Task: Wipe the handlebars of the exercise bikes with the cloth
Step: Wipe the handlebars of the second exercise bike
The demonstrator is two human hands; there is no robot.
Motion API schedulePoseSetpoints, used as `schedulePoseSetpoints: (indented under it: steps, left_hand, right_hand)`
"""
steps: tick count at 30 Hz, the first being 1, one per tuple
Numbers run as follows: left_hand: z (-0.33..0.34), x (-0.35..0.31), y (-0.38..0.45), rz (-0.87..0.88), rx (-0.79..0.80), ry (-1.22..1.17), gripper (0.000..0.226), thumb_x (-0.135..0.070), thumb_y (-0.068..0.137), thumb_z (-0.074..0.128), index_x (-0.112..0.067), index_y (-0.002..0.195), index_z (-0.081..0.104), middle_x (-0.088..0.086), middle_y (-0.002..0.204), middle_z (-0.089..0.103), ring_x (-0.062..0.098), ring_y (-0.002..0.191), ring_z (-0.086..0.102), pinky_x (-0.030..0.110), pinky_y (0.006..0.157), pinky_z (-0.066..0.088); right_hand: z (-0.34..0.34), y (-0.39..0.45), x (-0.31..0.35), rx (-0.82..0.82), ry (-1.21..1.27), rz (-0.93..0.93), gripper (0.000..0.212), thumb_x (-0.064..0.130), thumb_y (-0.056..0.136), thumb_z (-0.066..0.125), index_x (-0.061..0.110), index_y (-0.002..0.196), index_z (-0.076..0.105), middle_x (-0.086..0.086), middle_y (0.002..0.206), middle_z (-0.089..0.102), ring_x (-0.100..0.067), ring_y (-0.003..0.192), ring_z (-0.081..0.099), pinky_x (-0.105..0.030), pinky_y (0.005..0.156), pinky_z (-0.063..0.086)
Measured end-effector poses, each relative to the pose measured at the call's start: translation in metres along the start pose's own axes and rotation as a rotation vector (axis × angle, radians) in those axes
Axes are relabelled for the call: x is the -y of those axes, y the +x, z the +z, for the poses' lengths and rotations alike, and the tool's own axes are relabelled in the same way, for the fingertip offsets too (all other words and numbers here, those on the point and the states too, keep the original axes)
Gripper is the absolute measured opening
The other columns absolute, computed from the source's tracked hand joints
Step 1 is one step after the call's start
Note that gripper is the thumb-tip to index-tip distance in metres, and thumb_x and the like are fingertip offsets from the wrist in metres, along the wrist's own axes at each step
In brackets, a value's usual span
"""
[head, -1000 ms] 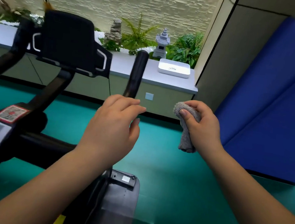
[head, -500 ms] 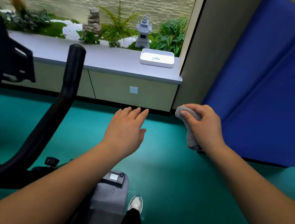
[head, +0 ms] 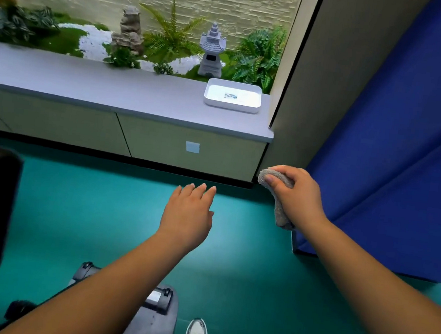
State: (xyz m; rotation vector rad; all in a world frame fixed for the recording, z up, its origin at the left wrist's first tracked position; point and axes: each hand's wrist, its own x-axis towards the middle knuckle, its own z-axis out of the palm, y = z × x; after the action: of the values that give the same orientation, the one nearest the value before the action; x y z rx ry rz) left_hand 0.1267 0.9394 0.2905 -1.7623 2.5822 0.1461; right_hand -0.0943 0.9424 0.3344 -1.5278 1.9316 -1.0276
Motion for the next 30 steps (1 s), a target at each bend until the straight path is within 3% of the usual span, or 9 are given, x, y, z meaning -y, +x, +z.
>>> schedulePoseSetpoints:
  steps: [6,12,17,21,25,30]
  left_hand:
    - [0.001,0.027,0.036,-0.084,0.026,0.013,0.058,-0.038,0.098,0.039,-0.024,0.15,0.018,0.0,0.155,0.027,0.023,0.141,0.025,0.041,0.115,0.017]
    - [0.016,0.062,0.075,-0.239,0.084,0.063,0.058,-0.043,0.099,0.031,-0.025,0.151,0.013,-0.002,0.155,0.027,0.021,0.139,0.026,0.041,0.115,0.016]
    - [0.015,0.082,0.126,-0.377,0.071,0.065,0.057,-0.044,0.099,0.032,-0.023,0.15,0.019,-0.002,0.151,0.034,0.021,0.136,0.031,0.042,0.114,0.019]
    - [0.012,0.093,0.161,-0.491,0.065,0.052,0.057,-0.044,0.097,0.037,-0.023,0.149,0.023,-0.003,0.147,0.04,0.02,0.133,0.036,0.042,0.113,0.021]
    - [0.01,0.11,0.184,-0.596,0.093,0.046,0.058,-0.045,0.098,0.035,-0.024,0.15,0.021,-0.003,0.148,0.038,0.02,0.134,0.034,0.042,0.114,0.019]
    - [0.01,0.143,0.189,-0.729,0.127,-0.001,0.057,-0.042,0.096,0.039,-0.025,0.148,0.024,-0.004,0.147,0.039,0.021,0.134,0.034,0.043,0.115,0.018]
  right_hand:
    - [0.029,0.065,-0.004,0.089,0.064,-0.03,0.007,0.034,0.086,0.066,0.035,0.092,0.07,0.004,0.104,0.065,-0.008,0.095,0.06,-0.016,0.079,0.042]
    - [0.066,0.143,0.009,0.233,0.016,-0.133,0.006,0.032,0.088,0.064,0.035,0.088,0.07,0.01,0.095,0.068,-0.002,0.084,0.061,-0.006,0.066,0.039]
    - [0.093,0.228,0.021,0.387,0.018,-0.239,0.009,0.032,0.087,0.065,0.031,0.091,0.073,0.01,0.095,0.07,-0.008,0.091,0.063,-0.024,0.077,0.045]
    - [0.118,0.29,0.034,0.496,-0.012,-0.306,0.011,0.038,0.085,0.064,0.034,0.092,0.071,0.006,0.101,0.065,-0.008,0.093,0.059,-0.02,0.071,0.04]
    - [0.148,0.33,0.057,0.592,0.012,-0.383,0.005,0.033,0.086,0.065,0.037,0.084,0.067,0.017,0.091,0.06,0.005,0.083,0.054,-0.011,0.067,0.036]
    - [0.215,0.358,0.085,0.722,-0.014,-0.482,0.008,0.03,0.087,0.063,0.03,0.083,0.07,0.017,0.089,0.065,0.001,0.084,0.058,-0.014,0.068,0.04]
